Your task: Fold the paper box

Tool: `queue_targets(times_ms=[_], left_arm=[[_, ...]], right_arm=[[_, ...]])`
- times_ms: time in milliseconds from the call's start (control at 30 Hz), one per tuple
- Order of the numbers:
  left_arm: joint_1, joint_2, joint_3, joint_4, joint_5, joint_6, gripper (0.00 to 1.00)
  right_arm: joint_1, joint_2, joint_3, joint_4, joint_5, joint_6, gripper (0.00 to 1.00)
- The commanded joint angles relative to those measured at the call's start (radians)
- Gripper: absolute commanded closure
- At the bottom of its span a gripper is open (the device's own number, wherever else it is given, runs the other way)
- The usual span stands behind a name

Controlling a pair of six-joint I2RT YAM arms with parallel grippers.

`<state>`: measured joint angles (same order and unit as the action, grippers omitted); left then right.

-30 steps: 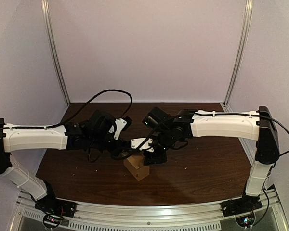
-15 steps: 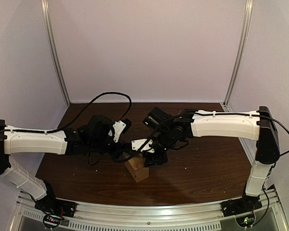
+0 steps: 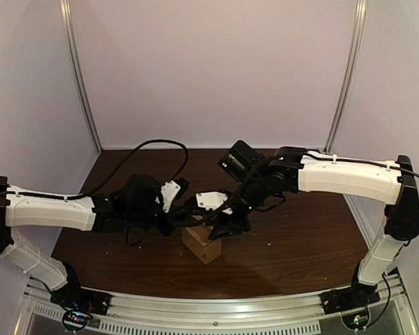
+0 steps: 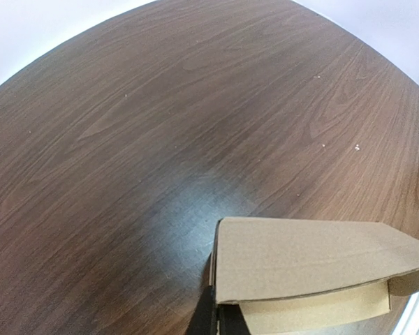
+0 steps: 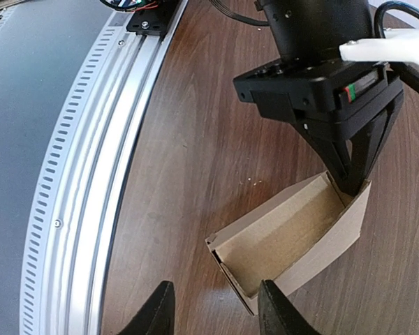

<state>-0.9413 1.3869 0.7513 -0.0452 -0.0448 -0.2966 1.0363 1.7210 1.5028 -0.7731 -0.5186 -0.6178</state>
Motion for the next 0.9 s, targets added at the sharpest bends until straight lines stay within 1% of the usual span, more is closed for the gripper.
queue_targets(times_ms=[0, 167, 467, 533, 667, 733, 867], left_arm=[[-0.015, 0.056, -0.058, -0.223, 0.035, 0.012, 1.0], [-0.014, 0.047, -0.059, -0.226, 0.031, 0.012, 1.0], [-0.014, 0.058, -0.052, -0.224, 0.032, 0.016, 1.0], [-0.014, 0.056, -0.049, -0.224, 0.034, 0.016, 1.0], [-0.015, 0.053, -0.04, -0.234, 0.037, 0.019, 1.0], [-0.014, 0.053, -0.038, -0.236, 0.037, 0.02, 1.0], [-0.014, 0.051, -0.035, -0.24, 0.042, 0.018, 1.0]], right_arm=[[-0.003, 0.025, 0.022, -0.003, -0.058, 0.036, 0.6], [-0.005, 0.063, 0.027, 0.008, -0.025, 0.052, 0.64], [0.001, 0.11, 0.005, 0.024, -0.06, 0.072, 0.66], [-0.003, 0.08, 0.005, 0.031, -0.078, 0.088, 0.66], [-0.014, -0.009, 0.008, 0.066, -0.058, 0.107, 0.65], [-0.028, -0.015, 0.048, 0.023, -0.061, 0.107, 0.65], [-0.049, -0.028, 0.044, 0.04, -0.036, 0.115, 0.65]])
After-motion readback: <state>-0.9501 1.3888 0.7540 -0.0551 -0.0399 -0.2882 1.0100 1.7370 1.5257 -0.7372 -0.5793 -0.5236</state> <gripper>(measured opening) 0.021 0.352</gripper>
